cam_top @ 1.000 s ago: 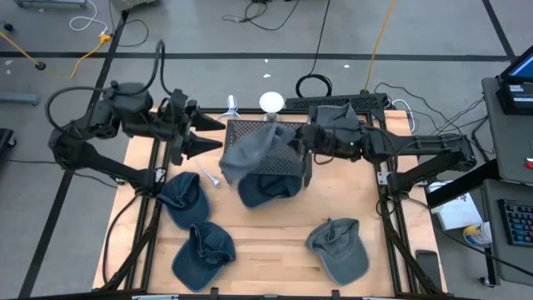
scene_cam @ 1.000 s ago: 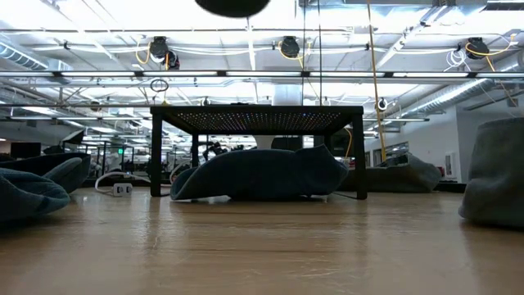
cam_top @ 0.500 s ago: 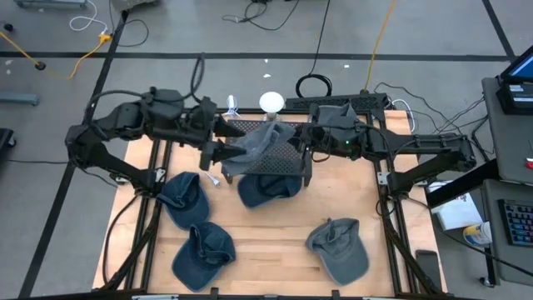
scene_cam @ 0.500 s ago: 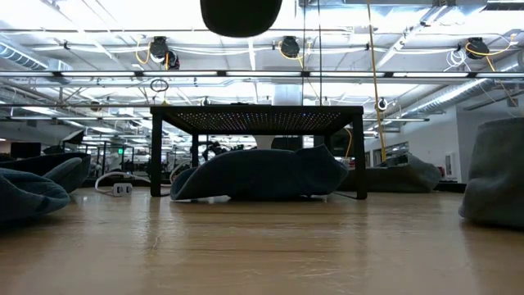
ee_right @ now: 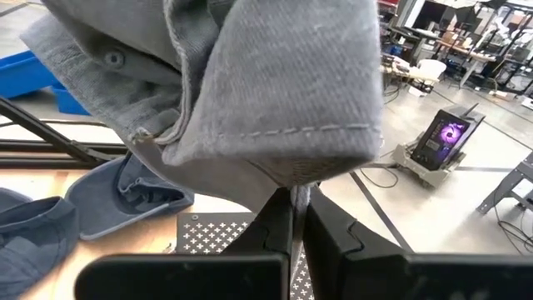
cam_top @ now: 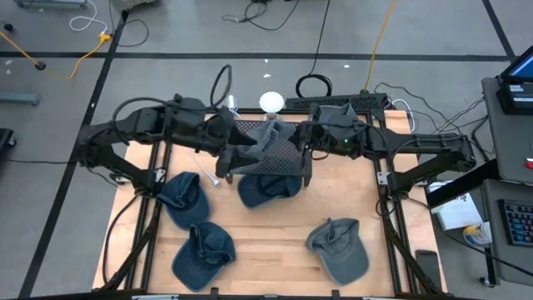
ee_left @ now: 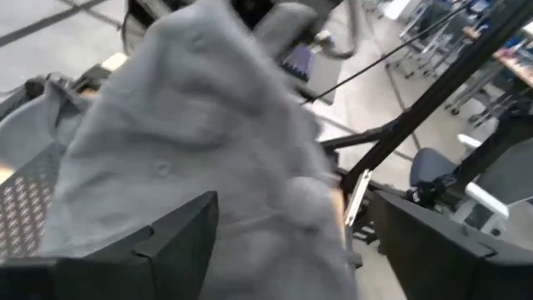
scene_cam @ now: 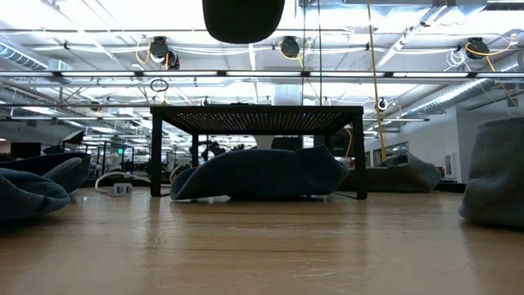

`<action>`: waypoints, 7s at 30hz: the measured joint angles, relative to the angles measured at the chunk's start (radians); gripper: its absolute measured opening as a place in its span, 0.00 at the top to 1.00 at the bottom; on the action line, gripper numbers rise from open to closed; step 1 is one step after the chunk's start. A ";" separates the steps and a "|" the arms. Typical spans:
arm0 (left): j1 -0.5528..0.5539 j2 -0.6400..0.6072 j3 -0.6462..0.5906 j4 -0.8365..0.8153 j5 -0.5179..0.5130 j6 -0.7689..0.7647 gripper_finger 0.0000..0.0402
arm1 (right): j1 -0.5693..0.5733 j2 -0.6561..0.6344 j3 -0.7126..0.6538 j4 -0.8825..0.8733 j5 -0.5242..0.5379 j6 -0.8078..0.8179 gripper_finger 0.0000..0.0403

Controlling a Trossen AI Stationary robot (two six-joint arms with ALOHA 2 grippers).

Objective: Pick & Place hat
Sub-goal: Put the bottom gray cap on the shelf, then stack the top gray cap on the gray cap on the shelf

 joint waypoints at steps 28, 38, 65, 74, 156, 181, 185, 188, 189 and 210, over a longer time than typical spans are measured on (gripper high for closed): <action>0.051 -0.024 -0.001 -0.072 -0.069 -0.132 0.96 | 0.009 -0.019 0.001 -0.115 -0.003 0.152 0.83; 0.133 -0.070 0.000 -0.163 -0.118 -0.130 0.96 | 0.065 -0.082 0.001 -0.329 -0.182 0.341 0.55; 0.082 0.001 0.000 -0.517 -0.665 -0.610 0.96 | 0.155 -0.375 0.000 -0.298 -0.187 0.365 0.51; 0.063 0.176 -0.001 -0.500 -0.694 -0.735 0.96 | 0.155 -0.414 0.000 -0.298 -0.187 0.295 0.51; 0.145 0.011 0.000 -0.035 0.051 -0.186 0.22 | 0.144 -0.312 0.000 -0.707 -0.055 0.437 0.38; 0.085 -0.325 -0.182 0.043 0.015 0.263 0.26 | 0.144 -0.178 0.000 -0.815 -0.211 0.549 0.36; 0.086 -0.414 -0.307 0.128 0.008 0.270 0.24 | 0.144 -0.178 0.000 -0.815 -0.210 0.549 0.36; 0.086 -0.478 -0.391 0.166 -0.015 0.262 0.23 | 0.144 -0.178 0.000 -0.815 -0.210 0.549 0.36; 0.086 -0.499 -0.416 0.178 -0.019 0.256 0.23 | 0.144 -0.178 0.000 -0.815 -0.210 0.548 0.36; 0.087 -0.570 -0.551 0.253 -0.021 0.191 0.29 | -0.258 -0.151 0.001 -0.987 -0.202 0.233 0.36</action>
